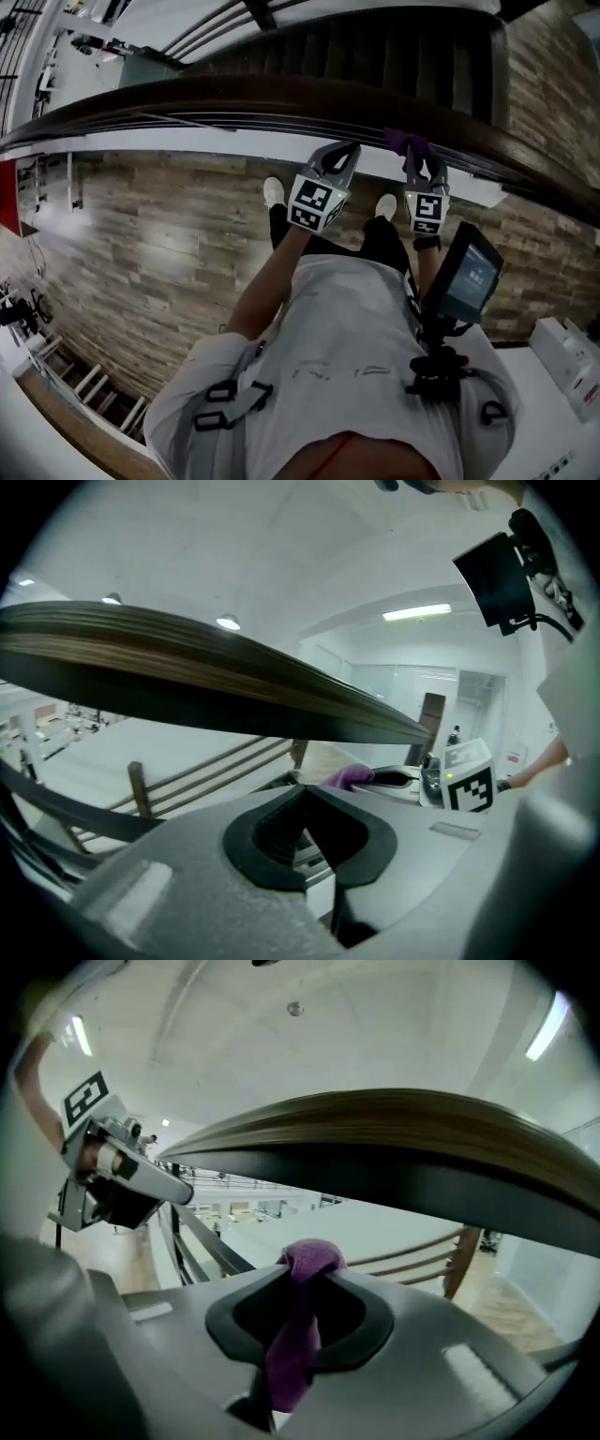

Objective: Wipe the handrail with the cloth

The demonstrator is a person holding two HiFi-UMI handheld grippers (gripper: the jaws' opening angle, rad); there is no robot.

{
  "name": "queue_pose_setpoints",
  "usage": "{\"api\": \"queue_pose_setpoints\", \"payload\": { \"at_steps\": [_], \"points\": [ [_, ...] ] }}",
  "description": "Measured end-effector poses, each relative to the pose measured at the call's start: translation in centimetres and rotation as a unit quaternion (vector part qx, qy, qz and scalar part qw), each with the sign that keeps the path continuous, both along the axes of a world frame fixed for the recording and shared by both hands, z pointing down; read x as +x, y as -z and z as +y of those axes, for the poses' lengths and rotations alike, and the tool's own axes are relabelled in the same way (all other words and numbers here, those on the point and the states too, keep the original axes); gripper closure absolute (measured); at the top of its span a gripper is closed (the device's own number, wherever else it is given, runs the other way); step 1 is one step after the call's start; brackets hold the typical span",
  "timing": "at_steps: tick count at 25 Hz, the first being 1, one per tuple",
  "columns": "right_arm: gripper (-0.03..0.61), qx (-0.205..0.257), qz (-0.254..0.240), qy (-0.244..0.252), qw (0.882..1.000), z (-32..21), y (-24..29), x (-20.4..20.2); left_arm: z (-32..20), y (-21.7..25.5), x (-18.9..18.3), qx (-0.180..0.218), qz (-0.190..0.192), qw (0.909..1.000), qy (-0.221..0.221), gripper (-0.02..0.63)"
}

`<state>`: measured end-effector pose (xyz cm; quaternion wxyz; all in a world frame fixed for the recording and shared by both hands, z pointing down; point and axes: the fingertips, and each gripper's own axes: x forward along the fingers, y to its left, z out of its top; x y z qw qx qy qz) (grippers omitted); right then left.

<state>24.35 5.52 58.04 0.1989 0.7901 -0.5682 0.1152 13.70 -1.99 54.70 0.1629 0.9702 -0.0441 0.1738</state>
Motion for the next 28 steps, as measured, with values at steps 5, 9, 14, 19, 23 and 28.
{"api": "queue_pose_setpoints", "payload": {
  "at_steps": [5,9,14,19,23,28],
  "points": [
    [0.526,0.017,-0.022,0.161,0.987,-12.6,-2.0,-14.1,-10.3,-1.6,-12.1,0.001,-0.022,0.9899,0.14,0.612],
    [0.526,0.034,-0.027,0.267,0.963,-20.8,-2.8,-24.1,-17.0,-2.6,-21.2,-0.001,-0.032,0.9698,0.242,0.612],
    [0.526,0.057,-0.027,0.339,0.939,-29.6,-3.5,-33.5,-23.7,-3.6,-31.3,0.012,-0.05,0.9437,0.327,0.612],
    [0.526,0.032,-0.009,0.368,0.929,-35.7,-7.9,-39.6,-27.3,-4.7,-36.9,0.012,-0.062,0.9297,0.363,0.612],
    [0.526,-0.017,0.015,0.359,0.933,-42.0,-15.0,-43.7,-29.7,-7.4,-41.1,0.0,-0.073,0.926,0.37,0.612],
    [0.526,-0.081,0.007,0.296,0.952,-47.8,-21.0,-43.5,-30.1,-9.2,-42.3,-0.017,-0.095,0.929,0.357,0.612]
  ]
}}
